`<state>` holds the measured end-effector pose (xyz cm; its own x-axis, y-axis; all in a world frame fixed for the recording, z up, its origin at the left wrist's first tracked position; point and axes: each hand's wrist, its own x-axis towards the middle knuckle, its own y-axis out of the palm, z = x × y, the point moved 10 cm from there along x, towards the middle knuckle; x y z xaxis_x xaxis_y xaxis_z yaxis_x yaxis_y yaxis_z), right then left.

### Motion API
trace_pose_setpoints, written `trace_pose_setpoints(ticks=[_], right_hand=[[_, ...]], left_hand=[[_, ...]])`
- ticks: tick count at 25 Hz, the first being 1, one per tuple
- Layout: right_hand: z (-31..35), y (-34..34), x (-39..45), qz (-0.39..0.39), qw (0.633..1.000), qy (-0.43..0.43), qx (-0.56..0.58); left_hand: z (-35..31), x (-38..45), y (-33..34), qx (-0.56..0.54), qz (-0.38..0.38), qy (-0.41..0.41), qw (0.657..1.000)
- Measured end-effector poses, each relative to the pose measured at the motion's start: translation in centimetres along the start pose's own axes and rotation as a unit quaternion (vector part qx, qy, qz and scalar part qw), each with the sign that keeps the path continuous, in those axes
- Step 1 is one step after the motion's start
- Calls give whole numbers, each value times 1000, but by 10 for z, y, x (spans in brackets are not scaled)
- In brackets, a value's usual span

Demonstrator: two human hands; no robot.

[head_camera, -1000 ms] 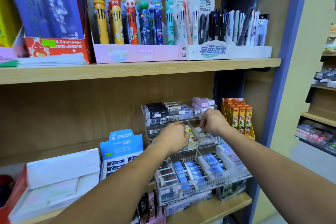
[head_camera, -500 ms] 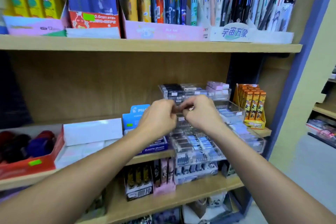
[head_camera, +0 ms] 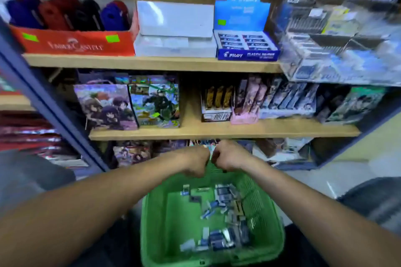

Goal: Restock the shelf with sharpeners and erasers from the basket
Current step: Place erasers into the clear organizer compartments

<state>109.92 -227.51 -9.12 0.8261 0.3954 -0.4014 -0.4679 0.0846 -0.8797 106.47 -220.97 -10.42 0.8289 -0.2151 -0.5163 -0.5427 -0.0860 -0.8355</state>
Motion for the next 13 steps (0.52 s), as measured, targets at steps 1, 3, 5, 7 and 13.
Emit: trace_pose_setpoints(ticks=[1, 3, 5, 7, 13], right_hand=[[-6, 34, 9, 39, 999, 8, -22], [-23, 95, 24, 108, 992, 14, -59], [-48, 140, 33, 147, 986, 28, -79], [-77, 171, 39, 149, 985, 69, -55], [-118, 228, 58, 70, 985, 144, -60]], left_hand=[[4, 15, 36, -22, 44, 3, 999], [13, 38, 98, -64, 112, -6, 992], [26, 56, 137, -79, 109, -22, 991], [49, 65, 168, -111, 96, -71, 987], [124, 76, 252, -335, 39, -275, 901]])
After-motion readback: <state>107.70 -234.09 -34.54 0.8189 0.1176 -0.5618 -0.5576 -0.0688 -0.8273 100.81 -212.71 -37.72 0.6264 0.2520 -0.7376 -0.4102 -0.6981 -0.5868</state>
